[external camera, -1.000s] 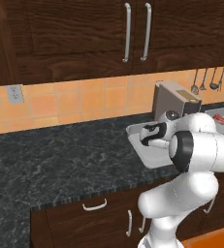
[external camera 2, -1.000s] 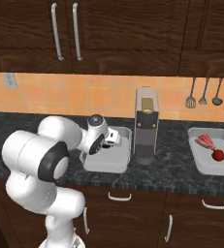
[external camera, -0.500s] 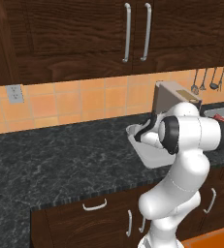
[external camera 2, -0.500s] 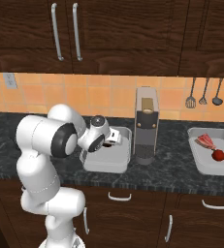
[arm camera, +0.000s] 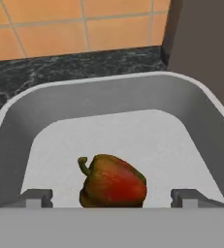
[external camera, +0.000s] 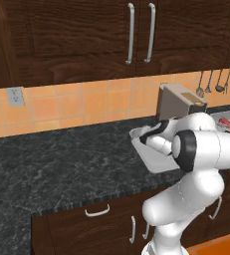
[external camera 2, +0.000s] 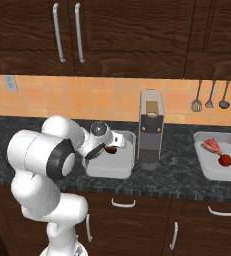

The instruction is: Place one bell pepper and one steak in each tupperware on the nearby counter, to pack two identical lunches.

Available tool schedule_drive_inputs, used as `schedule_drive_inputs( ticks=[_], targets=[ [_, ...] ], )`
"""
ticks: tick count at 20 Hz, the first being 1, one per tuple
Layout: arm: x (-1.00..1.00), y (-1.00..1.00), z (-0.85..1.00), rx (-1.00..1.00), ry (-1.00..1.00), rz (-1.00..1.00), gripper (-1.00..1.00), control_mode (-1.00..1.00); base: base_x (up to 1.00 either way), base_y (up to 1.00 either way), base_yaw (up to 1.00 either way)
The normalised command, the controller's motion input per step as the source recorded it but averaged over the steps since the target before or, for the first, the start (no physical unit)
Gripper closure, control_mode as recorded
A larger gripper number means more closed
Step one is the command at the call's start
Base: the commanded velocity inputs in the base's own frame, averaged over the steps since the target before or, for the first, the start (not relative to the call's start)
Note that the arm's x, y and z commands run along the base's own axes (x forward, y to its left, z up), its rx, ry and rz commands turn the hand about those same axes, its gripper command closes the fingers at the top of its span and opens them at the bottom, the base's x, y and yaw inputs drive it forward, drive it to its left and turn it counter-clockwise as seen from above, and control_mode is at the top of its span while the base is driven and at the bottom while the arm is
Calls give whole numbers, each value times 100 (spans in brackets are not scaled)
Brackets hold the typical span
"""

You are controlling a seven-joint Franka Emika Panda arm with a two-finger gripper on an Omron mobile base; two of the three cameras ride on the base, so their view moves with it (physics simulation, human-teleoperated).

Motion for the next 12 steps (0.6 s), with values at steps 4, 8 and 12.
schedule_drive_inputs(
  ticks=[4, 8, 12],
  targets=[
    [-86, 0, 96, 0, -12, 0, -100, -100, 0, 0, 0],
    [-98, 7, 97, -3, -8, 0, -100, -100, 0, 0, 0],
    [-95, 0, 100, 0, -3, 0, -100, -100, 0, 0, 0]
  ],
)
